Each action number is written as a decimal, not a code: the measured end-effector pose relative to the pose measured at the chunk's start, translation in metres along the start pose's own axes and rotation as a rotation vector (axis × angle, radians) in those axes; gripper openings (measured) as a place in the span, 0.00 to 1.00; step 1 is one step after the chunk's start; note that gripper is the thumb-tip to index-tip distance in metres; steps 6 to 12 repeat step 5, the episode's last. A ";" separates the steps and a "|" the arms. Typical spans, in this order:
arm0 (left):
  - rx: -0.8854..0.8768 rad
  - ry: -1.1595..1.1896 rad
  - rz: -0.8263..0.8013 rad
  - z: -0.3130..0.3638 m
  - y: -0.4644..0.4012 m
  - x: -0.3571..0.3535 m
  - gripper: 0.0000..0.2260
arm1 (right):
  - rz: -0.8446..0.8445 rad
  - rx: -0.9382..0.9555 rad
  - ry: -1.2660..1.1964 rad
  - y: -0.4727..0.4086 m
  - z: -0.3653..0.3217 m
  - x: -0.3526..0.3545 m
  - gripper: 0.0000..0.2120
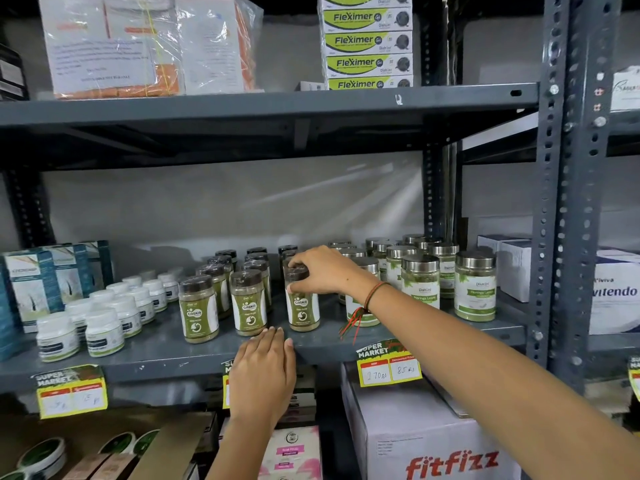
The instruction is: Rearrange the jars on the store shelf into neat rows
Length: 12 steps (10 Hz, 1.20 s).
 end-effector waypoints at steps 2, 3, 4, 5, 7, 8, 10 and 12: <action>-0.013 0.001 0.002 0.003 -0.001 -0.001 0.18 | 0.002 -0.012 0.005 0.006 0.000 0.003 0.28; -0.022 -0.005 0.008 0.004 -0.001 -0.001 0.19 | -0.009 -0.007 0.026 0.007 -0.001 0.002 0.31; -0.011 0.001 0.003 0.003 -0.002 0.000 0.20 | 0.039 -0.023 0.024 0.012 0.001 0.008 0.32; -0.011 0.024 0.009 0.003 -0.002 -0.003 0.20 | 0.117 -0.033 0.014 0.015 0.007 0.016 0.29; -0.011 0.024 0.009 0.003 -0.002 -0.003 0.20 | 0.117 -0.033 0.014 0.015 0.007 0.016 0.29; -0.011 0.024 0.009 0.003 -0.002 -0.003 0.20 | 0.117 -0.033 0.014 0.015 0.007 0.016 0.29; -0.011 0.024 0.009 0.003 -0.002 -0.003 0.20 | 0.117 -0.033 0.014 0.015 0.007 0.016 0.29; -0.011 0.024 0.009 0.003 -0.002 -0.003 0.20 | 0.117 -0.033 0.014 0.015 0.007 0.016 0.29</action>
Point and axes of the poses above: each hand's wrist, its own y-axis away from the middle knuckle, its own x-axis out of the back of the hand, z = x × y, the point moved 8 cm from there along -y, towards the middle knuckle, and after that the axes turned 9 degrees about y, right-handed, at the moved point
